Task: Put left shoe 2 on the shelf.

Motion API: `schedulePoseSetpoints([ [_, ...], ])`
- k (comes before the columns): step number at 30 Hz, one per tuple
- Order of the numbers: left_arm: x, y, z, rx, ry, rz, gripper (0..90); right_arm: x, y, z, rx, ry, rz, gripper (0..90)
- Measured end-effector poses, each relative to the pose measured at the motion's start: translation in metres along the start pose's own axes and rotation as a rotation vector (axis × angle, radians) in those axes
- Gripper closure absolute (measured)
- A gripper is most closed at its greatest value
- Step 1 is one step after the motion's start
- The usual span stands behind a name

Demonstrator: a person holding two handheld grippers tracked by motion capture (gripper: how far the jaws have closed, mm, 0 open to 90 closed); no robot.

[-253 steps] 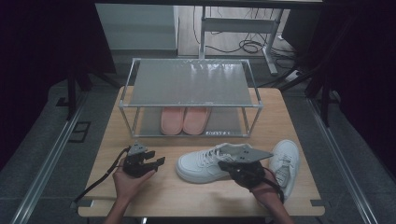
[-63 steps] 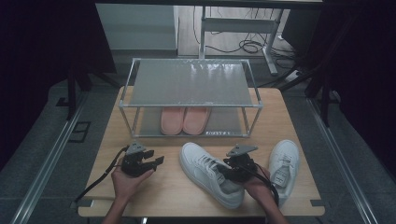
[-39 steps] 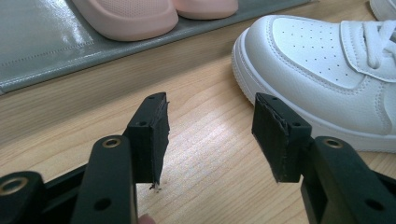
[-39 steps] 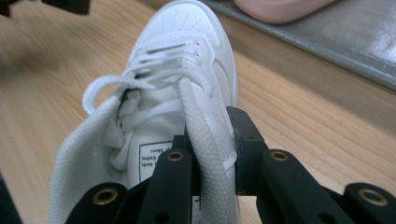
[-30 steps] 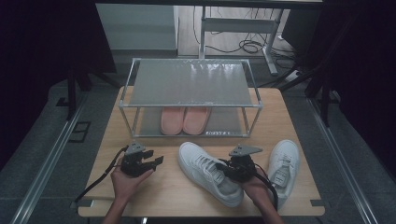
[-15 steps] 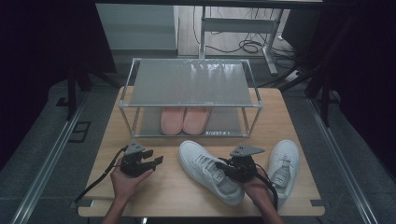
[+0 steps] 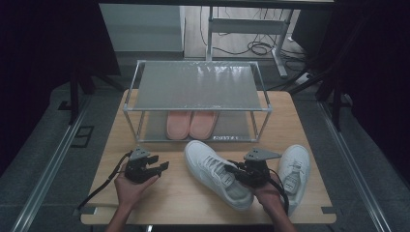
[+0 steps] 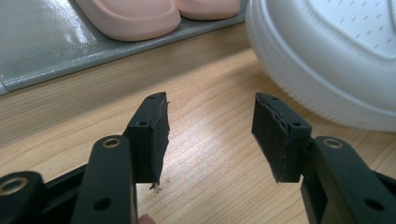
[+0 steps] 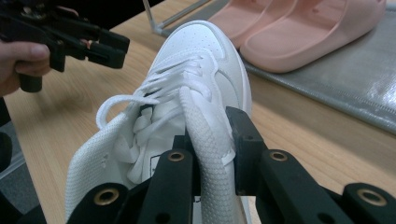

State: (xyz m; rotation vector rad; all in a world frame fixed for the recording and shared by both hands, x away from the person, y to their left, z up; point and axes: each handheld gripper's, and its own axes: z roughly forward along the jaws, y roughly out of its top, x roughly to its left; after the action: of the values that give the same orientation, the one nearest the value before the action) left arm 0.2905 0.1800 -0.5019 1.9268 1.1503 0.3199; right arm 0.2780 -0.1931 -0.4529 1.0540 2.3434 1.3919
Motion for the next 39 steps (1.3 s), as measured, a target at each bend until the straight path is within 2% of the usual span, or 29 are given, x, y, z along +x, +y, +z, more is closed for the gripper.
schedulePoseSetpoints([
  [8,0.0,0.0,0.0,-0.002,-0.001,-0.004,46.4,-0.001,0.01,-0.015,-0.05,0.014,0.009,80.1],
  [13,0.001,0.0,0.0,-0.003,-0.002,-0.001,46.3,0.002,0.019,-0.024,-0.084,0.042,0.017,80.1],
  [23,0.001,0.0,-0.001,-0.003,0.0,-0.001,46.4,0.01,0.045,-0.039,-0.13,0.059,-0.014,80.1],
  [39,0.001,0.0,0.0,-0.002,-0.005,0.006,46.4,0.011,0.087,-0.05,-0.201,0.072,-0.012,80.1],
])
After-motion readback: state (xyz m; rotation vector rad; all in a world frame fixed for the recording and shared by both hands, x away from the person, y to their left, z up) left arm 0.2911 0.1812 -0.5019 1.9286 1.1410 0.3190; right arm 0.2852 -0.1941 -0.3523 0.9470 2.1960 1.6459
